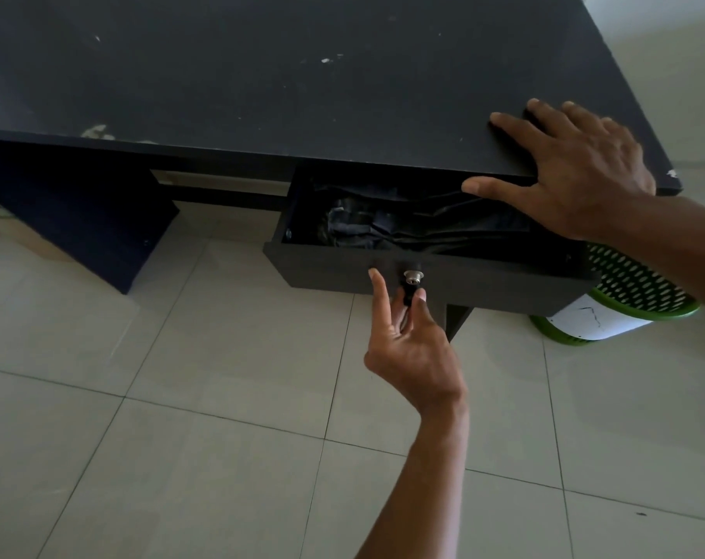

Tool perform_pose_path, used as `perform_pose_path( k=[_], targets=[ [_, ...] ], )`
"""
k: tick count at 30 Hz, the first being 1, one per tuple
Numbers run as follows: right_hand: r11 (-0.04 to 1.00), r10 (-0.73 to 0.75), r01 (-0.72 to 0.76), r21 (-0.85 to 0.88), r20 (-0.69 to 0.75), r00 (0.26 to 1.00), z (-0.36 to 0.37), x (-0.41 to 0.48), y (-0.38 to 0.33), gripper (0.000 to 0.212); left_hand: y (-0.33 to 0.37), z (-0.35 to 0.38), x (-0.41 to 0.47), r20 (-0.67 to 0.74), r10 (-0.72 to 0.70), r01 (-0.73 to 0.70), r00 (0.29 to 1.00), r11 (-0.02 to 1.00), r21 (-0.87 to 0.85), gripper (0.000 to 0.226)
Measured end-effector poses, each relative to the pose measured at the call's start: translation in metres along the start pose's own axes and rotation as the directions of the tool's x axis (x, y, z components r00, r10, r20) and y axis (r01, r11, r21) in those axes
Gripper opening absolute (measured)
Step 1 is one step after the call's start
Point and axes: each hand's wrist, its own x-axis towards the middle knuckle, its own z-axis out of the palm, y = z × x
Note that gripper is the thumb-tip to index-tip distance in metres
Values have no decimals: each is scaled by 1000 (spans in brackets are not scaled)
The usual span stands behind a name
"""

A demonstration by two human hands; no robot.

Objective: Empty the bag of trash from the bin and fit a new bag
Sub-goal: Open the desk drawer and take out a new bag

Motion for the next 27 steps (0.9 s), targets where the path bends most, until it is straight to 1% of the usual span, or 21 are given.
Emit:
perform_pose_path(
  k=[5,10,12,13,14,15,16,17,18,19,20,21,22,23,25,26,27],
  targets=[
    [1000,0,0,2,8,1000,-1,-1,1,97,-4,-14,-12,-45,-8,7,999,1000,-17,61],
    [999,-43,43,10,4,999,-2,1,1,97,-7,-17,-16,-68,-42,40,997,998,-43,62],
    [993,-111,113,34,-59,992,-4,-3,1,97,-6,-17,-16,-64,-41,39,997,999,-38,61],
    [981,-184,189,42,-107,977,-4,-7,0,95,-5,-17,-15,-61,-38,36,997,999,-35,61],
    [953,-290,300,42,-155,944,-4,-12,-3,90,-5,-17,-15,-60,-35,34,998,999,-33,61],
    [901,-416,432,35,-205,886,-2,-16,-6,81,-5,-17,-15,-59,-32,30,998,999,-31,60],
    [831,-534,556,14,-264,803,2,-20,-10,68,-5,-17,-15,-57,-27,25,998,999,-24,60],
    [761,-616,648,-12,-326,717,5,-22,-15,54,-5,-17,-15,-55,-18,17,998,1000,-14,59],
    [708,-663,706,-25,-368,652,7,-23,-19,41,-5,-17,-15,-54,-9,9,998,1000,-5,59],
    [665,-701,746,-40,-379,604,9,-23,-23,33,-6,-17,-15,-57,-5,5,998,1000,-1,59],
    [624,-744,778,-73,-360,563,11,-21,-28,29,-7,-17,-15,-58,-6,6,998,1000,-1,59],
    [586,-787,803,-108,-314,531,14,-20,-31,28,-8,-17,-15,-56,-3,3,998,1000,2,59],
    [573,-809,811,-115,-238,538,16,-18,-34,34,-8,-18,-15,-54,4,-4,999,1000,6,59],
    [601,-798,795,-90,-138,587,19,-16,-37,48,-8,-18,-15,-53,11,-10,999,1000,8,59],
    [684,-721,725,-82,82,688,23,-12,-42,81,-8,-19,-15,-56,18,-17,998,1000,10,59],
    [717,-664,687,-117,187,724,25,-10,-44,93,-7,-18,-15,-59,21,-20,998,1000,18,59],
    [745,-603,650,-149,266,752,28,-9,-45,99,-6,-18,-15,-61,22,-21,998,999,26,60]
  ],
)
